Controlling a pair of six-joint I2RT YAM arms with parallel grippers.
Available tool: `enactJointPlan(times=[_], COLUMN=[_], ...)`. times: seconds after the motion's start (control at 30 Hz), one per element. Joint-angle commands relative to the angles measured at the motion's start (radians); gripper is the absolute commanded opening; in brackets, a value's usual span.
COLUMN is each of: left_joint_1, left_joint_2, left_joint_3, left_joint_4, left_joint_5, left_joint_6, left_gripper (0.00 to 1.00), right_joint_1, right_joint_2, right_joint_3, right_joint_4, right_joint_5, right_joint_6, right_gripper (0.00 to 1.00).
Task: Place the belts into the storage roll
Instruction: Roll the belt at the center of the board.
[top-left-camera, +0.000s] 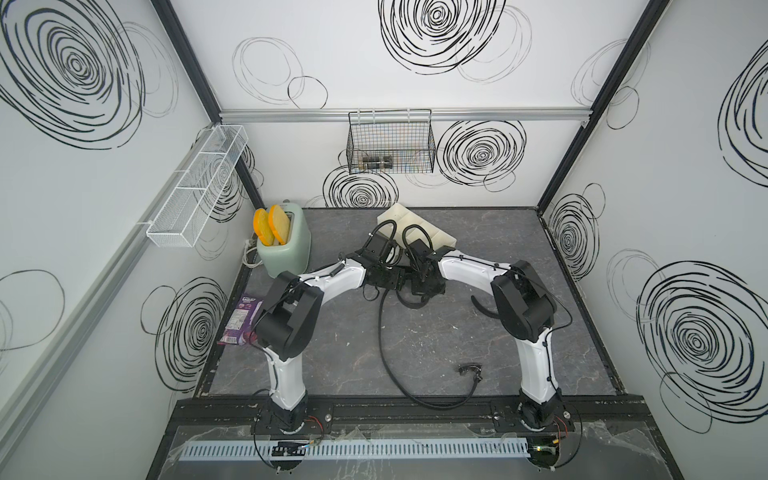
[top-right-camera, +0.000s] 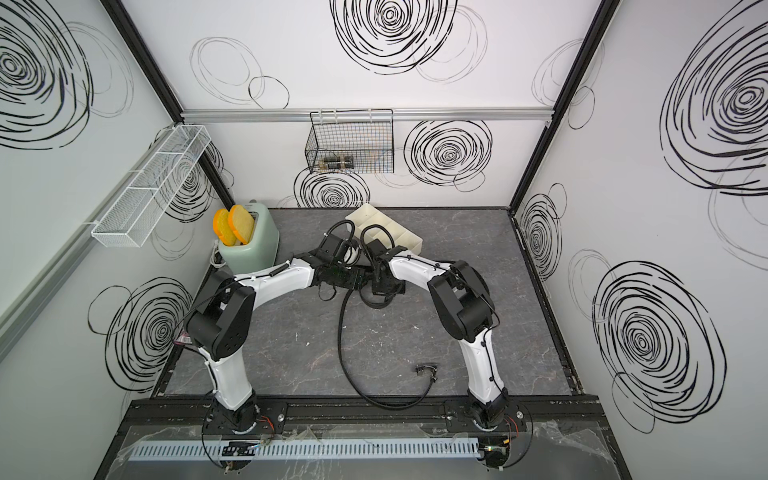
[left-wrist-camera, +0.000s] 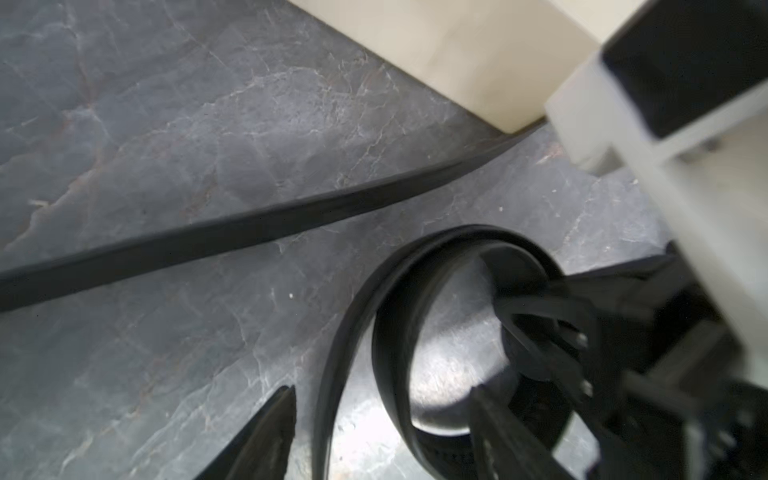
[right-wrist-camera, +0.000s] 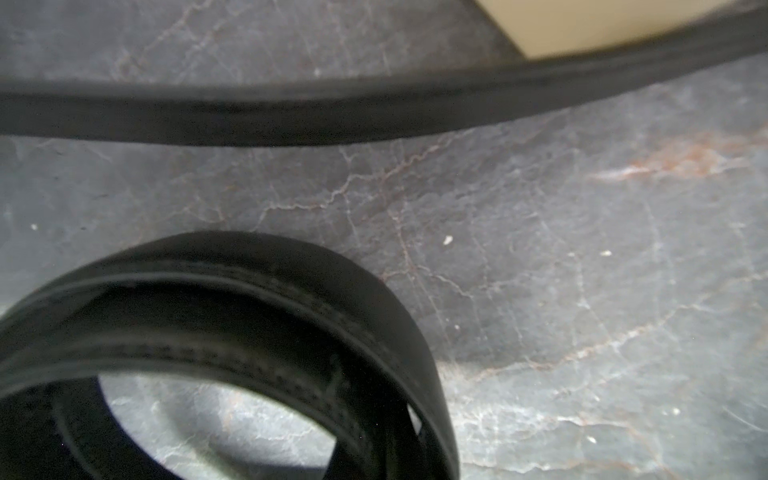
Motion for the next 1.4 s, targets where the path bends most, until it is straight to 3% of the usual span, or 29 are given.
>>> enactJointPlan(times=[0.0,0.27,0.43,0.53,0.73,0.87,1.07,1.17,1.37], left_joint_1=[-0.002,-0.002,-0.011,-0.015,-0.023,-0.018,0.0,-0.001,-0.015], left_joint_2=[0.05,0.099,0.126,0.135,0.126,0.115,0.076,0.053,0.022], left_joint_3=[0.047,0.072,0.084,0.09,0.098,0.086,0.057,0.04,-0.019], left_joint_4=[-0.016,-0.04,-0.056,-0.07,-0.103,-0.119,-0.134,-0.147,-0.158], left_joint_5=[-0.037,-0.063,-0.071,-0.08,-0.146,-0.19,-0.246,-0.301,-0.378], left_joint_6=[0.048,0.062,0.067,0.068,0.068,0.062,0.074,0.088,0.114], left_gripper=[0.66,0.47,0.28,0.16,0.0,0.0,0.0,0.0,0.0], right_joint_1=[0.004,-0.007,-0.022,-0.035,-0.055,-0.073,-0.069,0.012,0.379], right_joint_2=[0.101,0.103,0.093,0.052,-0.094,-0.262,-0.603,-0.739,-0.827], right_joint_3=[-0.075,-0.079,-0.072,-0.062,-0.018,-0.059,-0.316,-0.486,-0.646], right_joint_4=[-0.169,-0.175,-0.18,-0.174,-0.101,-0.062,0.025,0.109,0.321], right_joint_5=[-0.005,-0.015,-0.021,0.004,-0.017,0.004,-0.039,-0.111,0.075], right_joint_6=[-0.011,-0.022,-0.033,-0.043,-0.093,-0.086,-0.09,-0.12,-0.226], right_gripper=[0.0,0.0,0.0,0.14,0.72,0.76,0.76,0.76,0.76])
